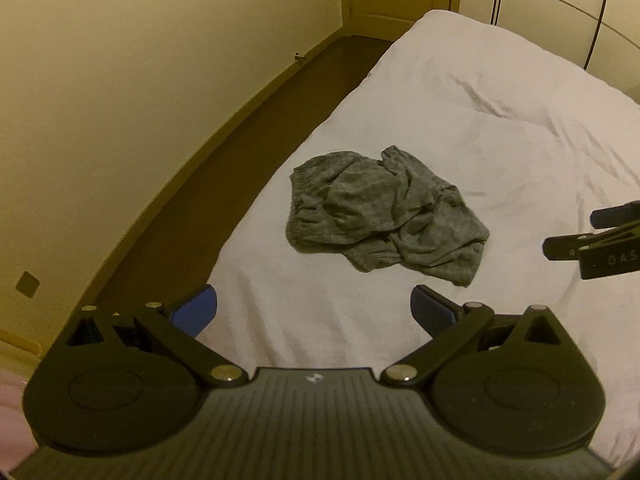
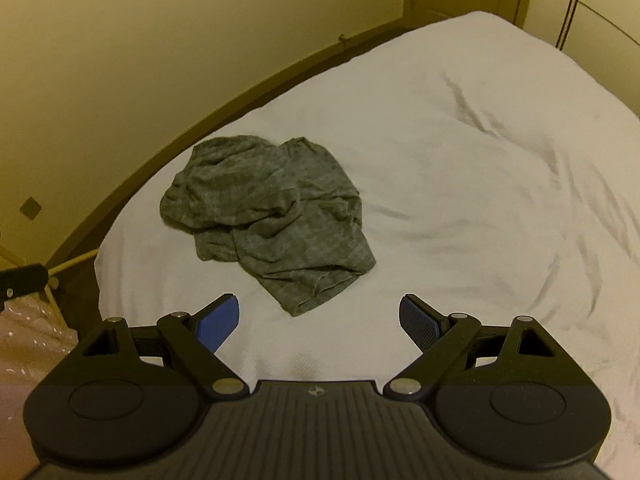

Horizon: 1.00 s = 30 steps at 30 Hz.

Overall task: Fold clothes
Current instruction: 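Grasp the shorts with the left gripper while the right gripper grasps another edge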

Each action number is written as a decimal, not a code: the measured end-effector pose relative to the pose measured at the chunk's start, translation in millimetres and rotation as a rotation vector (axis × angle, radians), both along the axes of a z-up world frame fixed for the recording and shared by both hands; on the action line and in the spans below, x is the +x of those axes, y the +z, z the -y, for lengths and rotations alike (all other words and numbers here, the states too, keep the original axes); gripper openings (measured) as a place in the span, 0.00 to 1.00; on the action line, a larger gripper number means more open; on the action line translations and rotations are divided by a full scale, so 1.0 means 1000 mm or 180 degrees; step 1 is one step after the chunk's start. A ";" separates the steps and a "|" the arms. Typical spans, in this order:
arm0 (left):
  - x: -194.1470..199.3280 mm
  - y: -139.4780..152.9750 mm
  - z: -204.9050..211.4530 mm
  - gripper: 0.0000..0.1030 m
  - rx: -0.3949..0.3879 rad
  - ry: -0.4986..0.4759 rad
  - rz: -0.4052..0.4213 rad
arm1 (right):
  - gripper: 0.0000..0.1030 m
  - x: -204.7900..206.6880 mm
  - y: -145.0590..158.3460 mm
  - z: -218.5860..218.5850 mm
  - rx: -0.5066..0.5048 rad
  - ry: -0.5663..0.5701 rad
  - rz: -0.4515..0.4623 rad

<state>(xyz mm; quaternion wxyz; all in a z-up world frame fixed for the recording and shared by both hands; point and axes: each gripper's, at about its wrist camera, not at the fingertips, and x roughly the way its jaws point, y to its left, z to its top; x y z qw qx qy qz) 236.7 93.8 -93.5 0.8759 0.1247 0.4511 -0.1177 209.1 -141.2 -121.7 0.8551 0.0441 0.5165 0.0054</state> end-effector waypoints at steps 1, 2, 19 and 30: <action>0.003 -0.002 0.000 0.99 0.0019 -0.0029 0.0005 | 0.86 0.000 0.000 0.000 0.0002 0.0005 0.0019; 0.007 -0.004 -0.001 0.99 0.0039 -0.0067 0.0011 | 0.86 0.000 0.001 0.000 0.0000 0.0015 0.0050; 0.122 -0.129 0.021 0.75 0.0988 -0.2100 0.0257 | 0.84 0.060 -0.051 -0.053 -0.0554 0.0457 0.0068; 0.165 -0.163 0.006 0.13 0.0856 -0.3219 0.0358 | 0.82 0.108 -0.102 -0.151 -0.1317 0.2007 0.0378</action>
